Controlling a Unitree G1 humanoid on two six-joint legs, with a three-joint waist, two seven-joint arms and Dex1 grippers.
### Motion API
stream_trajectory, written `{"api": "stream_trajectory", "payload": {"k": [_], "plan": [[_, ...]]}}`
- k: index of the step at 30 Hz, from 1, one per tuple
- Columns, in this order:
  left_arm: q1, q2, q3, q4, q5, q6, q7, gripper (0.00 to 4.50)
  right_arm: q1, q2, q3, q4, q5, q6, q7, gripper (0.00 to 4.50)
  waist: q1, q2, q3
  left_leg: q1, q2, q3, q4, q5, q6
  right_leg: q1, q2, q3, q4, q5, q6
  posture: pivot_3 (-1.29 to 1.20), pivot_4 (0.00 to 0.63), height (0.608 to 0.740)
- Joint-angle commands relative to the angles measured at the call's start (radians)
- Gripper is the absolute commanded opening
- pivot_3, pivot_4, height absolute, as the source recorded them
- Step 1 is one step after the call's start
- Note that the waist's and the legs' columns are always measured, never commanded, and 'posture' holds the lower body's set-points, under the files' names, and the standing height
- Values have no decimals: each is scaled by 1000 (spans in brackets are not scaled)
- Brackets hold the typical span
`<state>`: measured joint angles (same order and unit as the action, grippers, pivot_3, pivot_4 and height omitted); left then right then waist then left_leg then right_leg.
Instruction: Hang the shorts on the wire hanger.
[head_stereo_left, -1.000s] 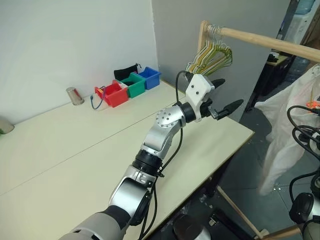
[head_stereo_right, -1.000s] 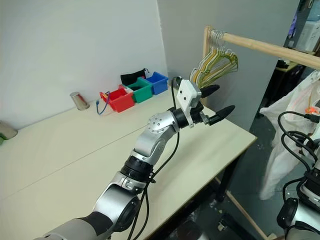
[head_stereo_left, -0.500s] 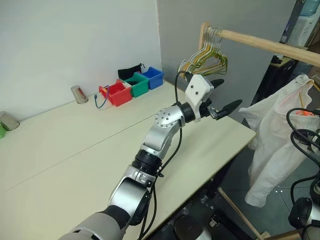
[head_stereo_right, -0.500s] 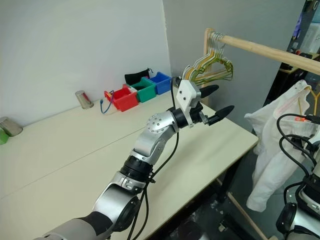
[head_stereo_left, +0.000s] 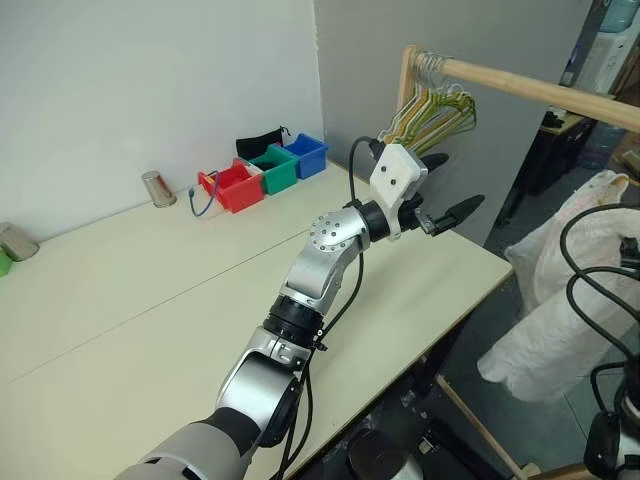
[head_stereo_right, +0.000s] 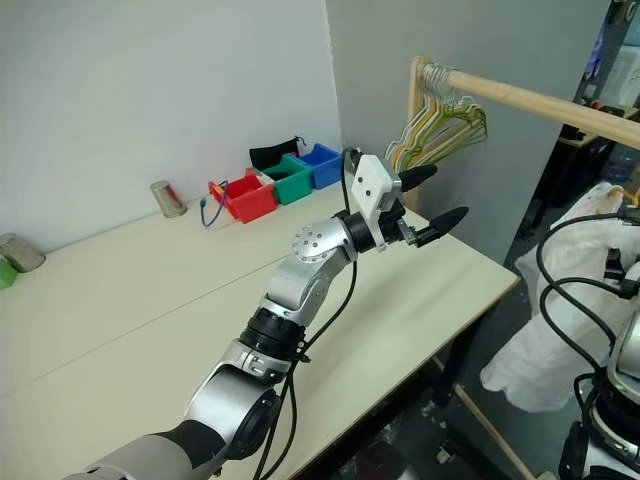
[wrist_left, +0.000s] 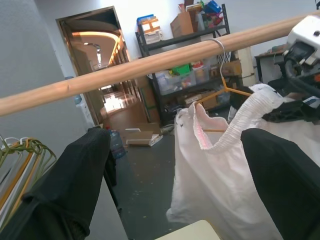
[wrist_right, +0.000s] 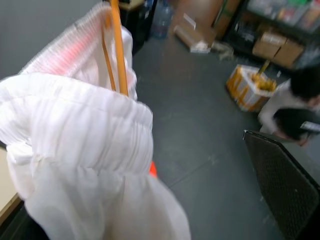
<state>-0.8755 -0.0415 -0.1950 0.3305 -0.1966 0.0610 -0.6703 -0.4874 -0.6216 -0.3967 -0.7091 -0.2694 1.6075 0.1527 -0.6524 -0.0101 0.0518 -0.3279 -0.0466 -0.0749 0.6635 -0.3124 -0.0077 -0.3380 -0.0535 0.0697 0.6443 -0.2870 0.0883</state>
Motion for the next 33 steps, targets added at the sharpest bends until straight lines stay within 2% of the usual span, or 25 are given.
{"api": "stream_trajectory", "payload": {"k": [1,3,6,9,11,18,22,26,30,31,33], "plan": [[-17,22,30,-19,-9,26,2,4500,-60,-39,95,-91,-60,7,-32,4461,-7,0,0,0,0,0,0,0,0,0,0,0,0,0,0,-616,25,740],[-19,51,60,-12,-8,51,27,4500,-143,-65,210,-101,-54,7,-50,4461,-14,0,0,0,0,0,0,0,0,0,0,0,0,0,0,-608,22,740],[-22,78,97,-11,-12,84,71,4500,-226,-68,314,-76,-18,7,-47,4461,-32,0,1,1,0,1,-1,0,0,-1,0,1,0,0,0,-588,18,740],[-21,106,131,-17,-5,105,109,4500,-259,-6,350,-30,13,-1,-48,4461,-29,-3,0,0,1,-4,-1,0,0,-1,0,-2,0,0,0,-544,8,740],[-13,127,145,-27,11,113,144,4500,-261,48,348,17,42,-76,-33,4461,-22,-3,0,-1,1,-4,-1,0,0,-1,-2,-2,1,0,0,-516,4,740],[74,207,196,-102,75,185,307,4500,-257,239,378,247,140,-416,-8,4461,56,-2,-1,0,1,-4,0,0,0,-4,-2,0,5,3,-3,-372,0,740],[153,236,229,-191,86,253,380,4500,-264,333,398,400,174,-580,-17,4461,127,-3,-1,-1,2,-6,0,0,0,-8,-1,-1,7,6,-7,-298,0,740],[217,263,261,-271,93,313,423,4500,-286,396,433,511,182,-689,-27,4461,217,-3,-1,-5,1,-7,1,0,0,-15,-1,0,15,6,-7,-207,0,740],[313,268,260,-426,105,398,471,4500,-306,453,424,617,205,-763,-27,4461,305,-2,-2,-7,1,-8,1,1,-1,-20,-1,0,16,6,-7,-145,2,740],[321,274,267,-444,100,409,472,4500,-310,461,424,629,204,-770,-31,4461,334,-3,-2,-9,1,-8,1,1,-1,-21,-1,0,17,6,-8,-136,2,740],[330,280,286,-468,93,434,482,4500,-312,471,415,640,214,-776,-29,4461,383,-3,-4,-23,0,-9,4,5,-8,-37,-1,0,20,8,-11,-127,3,740]]}}
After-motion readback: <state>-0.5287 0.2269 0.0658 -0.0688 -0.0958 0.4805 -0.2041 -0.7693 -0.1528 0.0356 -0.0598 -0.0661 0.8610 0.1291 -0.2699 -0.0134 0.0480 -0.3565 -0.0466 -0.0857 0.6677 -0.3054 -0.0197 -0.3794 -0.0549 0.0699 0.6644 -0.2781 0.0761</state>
